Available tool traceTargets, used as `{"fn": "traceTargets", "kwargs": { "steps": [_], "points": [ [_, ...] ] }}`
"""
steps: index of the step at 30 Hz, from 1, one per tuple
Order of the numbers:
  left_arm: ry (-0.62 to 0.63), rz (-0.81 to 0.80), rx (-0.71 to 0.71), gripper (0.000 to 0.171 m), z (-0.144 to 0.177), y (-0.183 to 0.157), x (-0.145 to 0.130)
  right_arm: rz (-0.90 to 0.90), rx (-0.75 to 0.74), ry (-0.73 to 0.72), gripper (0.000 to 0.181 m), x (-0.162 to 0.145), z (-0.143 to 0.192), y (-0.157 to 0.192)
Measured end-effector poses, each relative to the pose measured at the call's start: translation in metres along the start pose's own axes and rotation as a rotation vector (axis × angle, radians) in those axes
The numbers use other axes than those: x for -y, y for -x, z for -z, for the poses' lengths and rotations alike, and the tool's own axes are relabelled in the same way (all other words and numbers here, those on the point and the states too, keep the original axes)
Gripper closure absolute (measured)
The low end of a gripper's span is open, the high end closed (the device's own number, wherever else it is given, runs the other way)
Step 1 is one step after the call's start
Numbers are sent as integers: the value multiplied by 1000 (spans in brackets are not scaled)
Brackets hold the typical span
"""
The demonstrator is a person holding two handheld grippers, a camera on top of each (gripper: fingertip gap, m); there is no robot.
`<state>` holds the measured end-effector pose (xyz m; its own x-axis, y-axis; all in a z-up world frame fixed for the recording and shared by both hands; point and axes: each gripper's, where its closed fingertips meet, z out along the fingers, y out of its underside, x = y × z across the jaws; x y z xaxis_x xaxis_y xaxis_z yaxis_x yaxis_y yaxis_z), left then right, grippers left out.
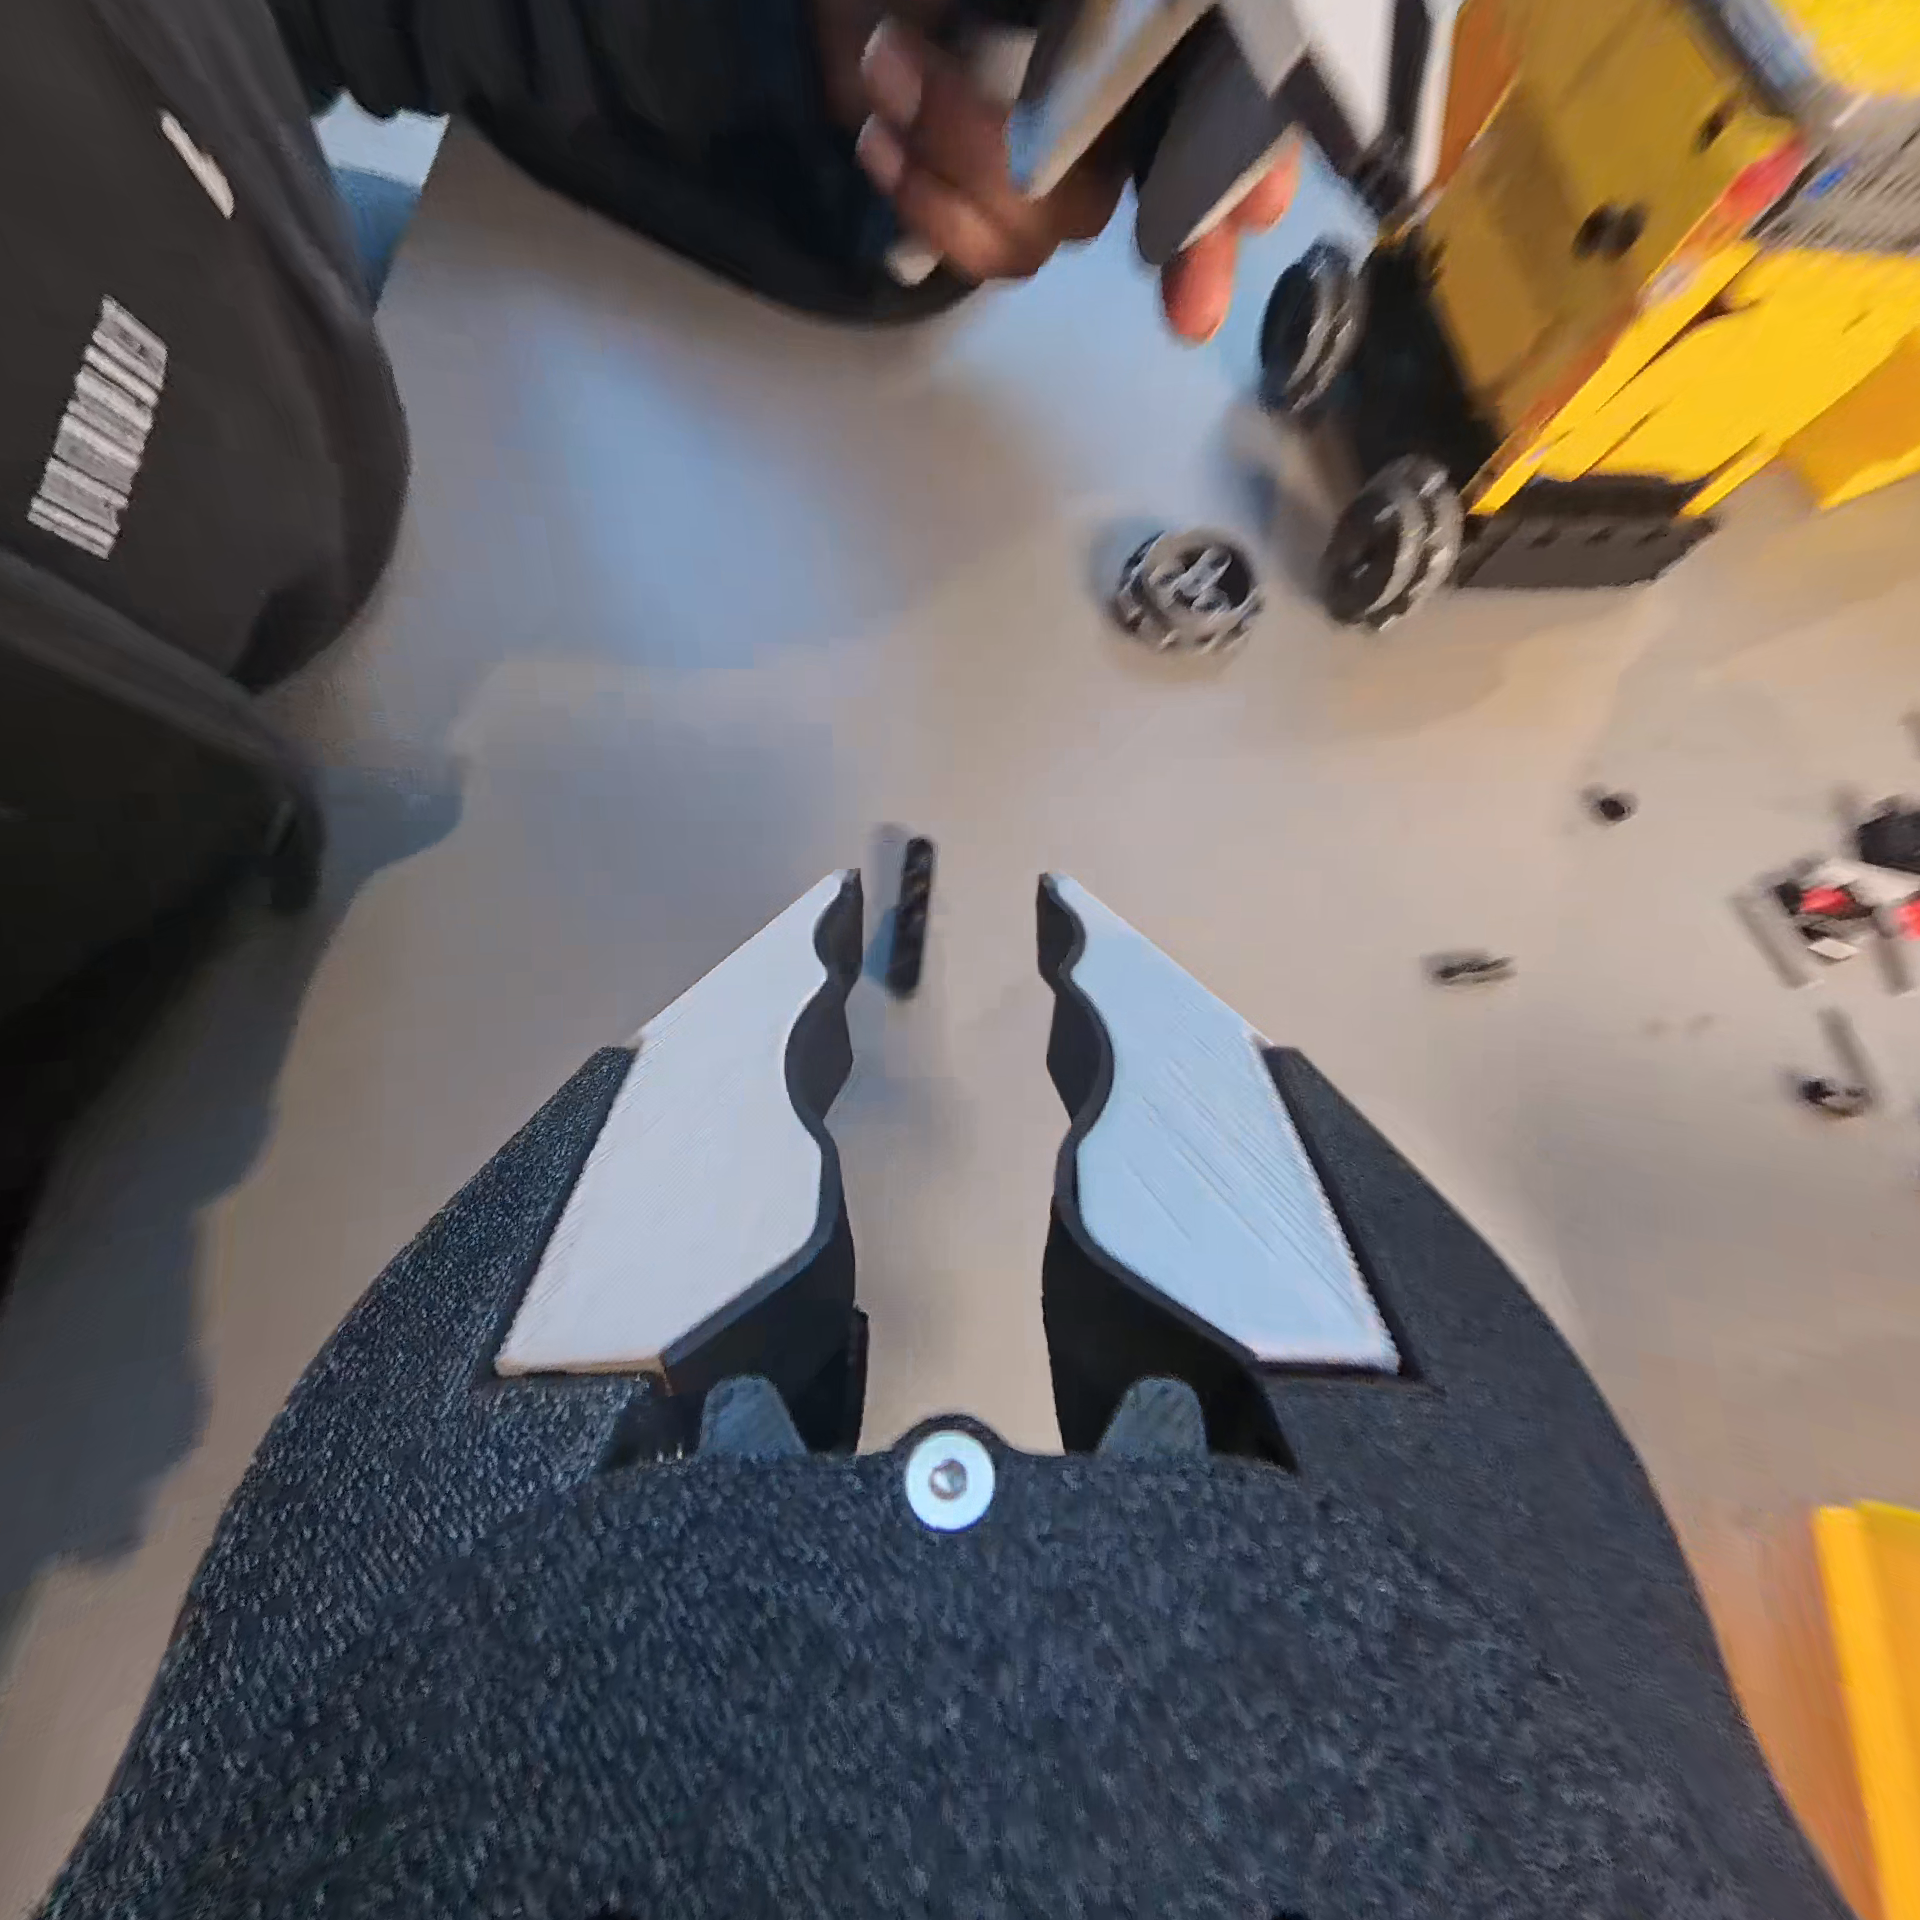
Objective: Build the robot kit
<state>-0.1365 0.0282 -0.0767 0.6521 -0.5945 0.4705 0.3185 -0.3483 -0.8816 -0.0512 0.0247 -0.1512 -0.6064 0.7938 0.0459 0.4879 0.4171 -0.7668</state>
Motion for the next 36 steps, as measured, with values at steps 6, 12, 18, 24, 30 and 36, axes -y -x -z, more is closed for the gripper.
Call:
{"fn": "traceTargets", "kwargs": {
  "steps": [6,12,18,24,30,36],
  "points": [
    [97,-121,105,168,-2,10,-12,-51,57,134,146,-27,-16,20],
    [308,-277,154,168,-10,11,-45,-31,42,181,172,-28,-27,11],
    [591,-453,166,167,-22,9,-95,2,23,210,173,-25,-32,-3],
    [706,-557,223,167,-22,18,-115,-102,-125,92,162,-17,7,-49],
    [727,-560,230,168,-22,20,-119,-182,-238,225,162,-59,22,-94],
    [672,-508,207,159,-22,16,-110,-222,-186,251,177,-69,13,-96]
  ]
}}
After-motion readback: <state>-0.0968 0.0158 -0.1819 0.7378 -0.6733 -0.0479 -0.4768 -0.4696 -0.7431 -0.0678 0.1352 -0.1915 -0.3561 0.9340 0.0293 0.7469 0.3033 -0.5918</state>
